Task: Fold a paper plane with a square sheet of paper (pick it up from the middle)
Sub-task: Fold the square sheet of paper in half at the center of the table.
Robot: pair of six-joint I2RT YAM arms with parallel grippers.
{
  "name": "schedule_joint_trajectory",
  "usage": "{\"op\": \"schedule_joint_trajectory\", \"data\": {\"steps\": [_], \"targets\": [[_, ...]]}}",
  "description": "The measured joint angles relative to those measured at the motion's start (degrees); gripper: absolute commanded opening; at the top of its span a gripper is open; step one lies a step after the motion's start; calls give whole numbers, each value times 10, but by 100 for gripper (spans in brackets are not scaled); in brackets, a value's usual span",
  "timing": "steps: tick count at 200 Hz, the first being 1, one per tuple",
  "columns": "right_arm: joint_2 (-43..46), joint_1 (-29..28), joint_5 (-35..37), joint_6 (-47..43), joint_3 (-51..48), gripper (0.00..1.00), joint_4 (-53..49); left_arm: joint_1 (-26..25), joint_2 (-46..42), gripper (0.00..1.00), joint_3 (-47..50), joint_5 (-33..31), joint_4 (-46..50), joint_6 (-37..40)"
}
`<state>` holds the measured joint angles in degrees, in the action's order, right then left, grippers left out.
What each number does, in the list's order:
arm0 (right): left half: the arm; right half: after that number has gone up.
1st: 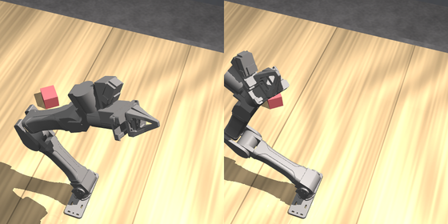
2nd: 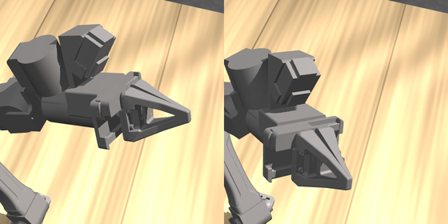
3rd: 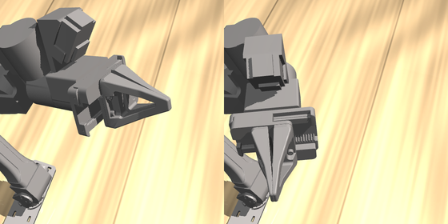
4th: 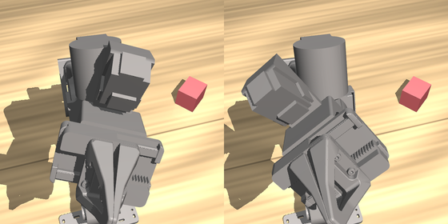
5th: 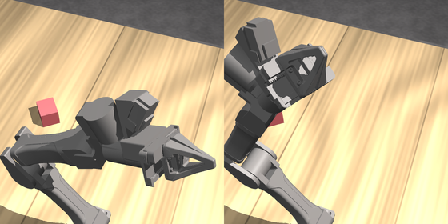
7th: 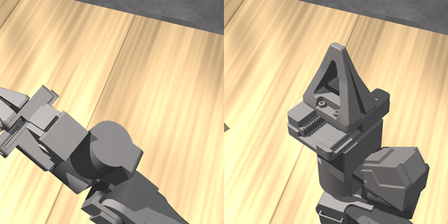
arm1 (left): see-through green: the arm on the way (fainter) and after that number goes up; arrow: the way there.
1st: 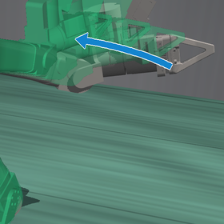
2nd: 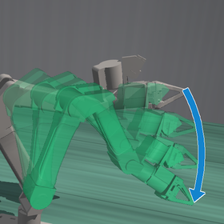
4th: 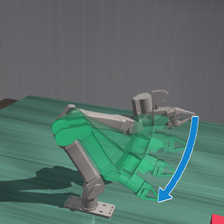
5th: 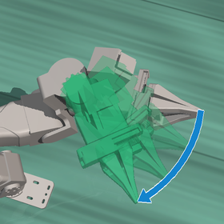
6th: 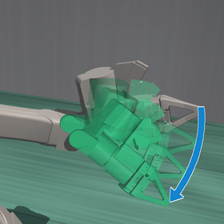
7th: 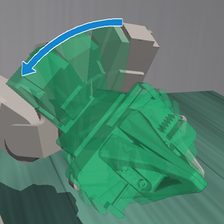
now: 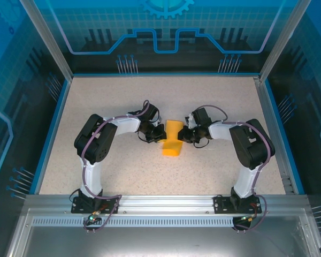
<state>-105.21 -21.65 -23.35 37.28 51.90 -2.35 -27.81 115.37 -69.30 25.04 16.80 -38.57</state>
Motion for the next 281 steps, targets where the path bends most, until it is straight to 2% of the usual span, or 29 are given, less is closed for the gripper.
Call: {"op": "schedule_joint_trajectory", "data": {"steps": [48, 79, 118, 159, 238, 263, 281], "targets": [[43, 14, 40, 2, -6, 11, -22, 0, 0, 4, 0, 0, 0, -3], [75, -5, 46, 2, 12, 11, -28, 0, 0, 4, 0, 0, 0, -3], [11, -32, 16, 11, 67, 10, -8, 0, 0, 4, 0, 0, 0, -3], [-38, -30, 1, 15, 69, 9, 2, 0, 0, 4, 0, 0, 0, -3], [-39, 25, -27, 20, 13, 10, 85, 0, 0, 3, 0, 0, 0, -3], [-38, 47, -25, 32, 9, 10, 94, 0, 0, 3, 1, 0, -2, -3], [-29, 58, 2, 35, 8, 10, 90, 0, 0, 3, 2, 0, -3, -3]]}}
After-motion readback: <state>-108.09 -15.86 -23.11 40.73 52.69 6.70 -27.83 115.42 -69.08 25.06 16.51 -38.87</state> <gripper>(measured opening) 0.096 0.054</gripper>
